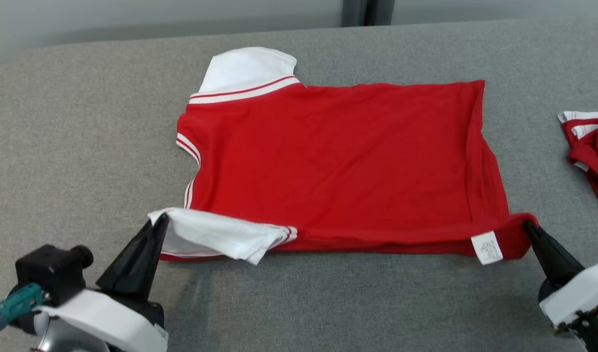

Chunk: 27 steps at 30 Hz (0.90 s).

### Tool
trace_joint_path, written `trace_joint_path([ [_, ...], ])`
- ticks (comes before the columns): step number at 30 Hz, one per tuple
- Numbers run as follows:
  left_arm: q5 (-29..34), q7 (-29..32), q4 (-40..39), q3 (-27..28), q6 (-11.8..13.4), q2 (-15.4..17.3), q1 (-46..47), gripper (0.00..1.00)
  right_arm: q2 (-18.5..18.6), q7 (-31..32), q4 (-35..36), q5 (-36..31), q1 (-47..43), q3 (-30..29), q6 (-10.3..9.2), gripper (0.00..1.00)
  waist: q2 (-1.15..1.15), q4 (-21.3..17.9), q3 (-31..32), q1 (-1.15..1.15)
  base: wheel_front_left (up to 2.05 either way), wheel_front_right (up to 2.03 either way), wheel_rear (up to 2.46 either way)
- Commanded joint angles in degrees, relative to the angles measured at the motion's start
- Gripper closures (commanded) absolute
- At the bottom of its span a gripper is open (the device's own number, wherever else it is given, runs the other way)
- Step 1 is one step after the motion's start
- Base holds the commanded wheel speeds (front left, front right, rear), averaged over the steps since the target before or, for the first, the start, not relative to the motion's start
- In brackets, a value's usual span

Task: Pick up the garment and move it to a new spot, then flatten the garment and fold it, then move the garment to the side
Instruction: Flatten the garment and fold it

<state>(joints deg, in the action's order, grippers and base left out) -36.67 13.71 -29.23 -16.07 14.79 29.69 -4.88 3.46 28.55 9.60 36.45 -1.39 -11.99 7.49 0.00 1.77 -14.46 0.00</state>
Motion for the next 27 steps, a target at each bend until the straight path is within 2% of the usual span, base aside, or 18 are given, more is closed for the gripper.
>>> trace_joint_path([
  [1, -0.5, -0.6, 1.0, 0.1, -0.9, -0.5, 2.5, 1.00, 0.2, 0.4, -1.0, -0.7, 2.1, 0.1, 0.00, 1.00, 0.00, -0.5, -2.2, 0.00, 0.00, 0.00, 0.00],
  [7, -1.8, -1.9, 9.5, -0.2, -4.3, -2.3, 11.3, 1.00, 0.4, 1.2, -6.7, -1.5, 9.8, 2.0, 0.00, 1.00, 0.00, -1.0, -6.0, 0.00, 0.00, 0.00, 0.00],
  [17, -4.1, -4.9, 23.4, -1.6, -8.5, -5.9, 17.8, 1.00, 3.0, -3.7, -13.0, -2.0, 15.6, 6.9, 0.00, 1.00, 0.00, -1.5, -7.9, 0.00, 0.00, 0.00, 0.00],
  [18, -4.2, -5.4, 25.2, -1.7, -8.7, -6.1, 18.0, 0.71, 3.8, -5.6, -13.4, -2.0, 15.5, 8.2, 0.00, 0.53, 0.00, -1.6, -7.7, 0.00, 0.00, 0.00, 0.00],
  [19, -4.0, -5.9, 25.8, -1.7, -8.5, -6.2, 17.7, 0.00, 4.3, -6.9, -13.4, -2.2, 15.3, 8.8, 0.00, 0.00, 0.00, -1.7, -7.5, 0.00, 0.00, 0.00, 0.00],
  [21, -4.0, -7.5, 26.6, -1.1, -8.0, -7.0, 17.0, 0.00, 4.8, -9.7, -13.0, -1.7, 14.5, 9.7, 0.00, 0.00, 0.00, -1.7, -7.0, 0.00, 0.00, 0.00, 0.00],
  [27, -0.9, -18.1, 26.5, 1.9, -5.0, -9.6, 15.5, 0.00, 6.9, -19.7, -11.2, -5.0, 11.9, 9.5, 0.00, 0.00, 0.00, -1.5, -5.1, 0.00, 0.00, 0.00, 0.00],
])
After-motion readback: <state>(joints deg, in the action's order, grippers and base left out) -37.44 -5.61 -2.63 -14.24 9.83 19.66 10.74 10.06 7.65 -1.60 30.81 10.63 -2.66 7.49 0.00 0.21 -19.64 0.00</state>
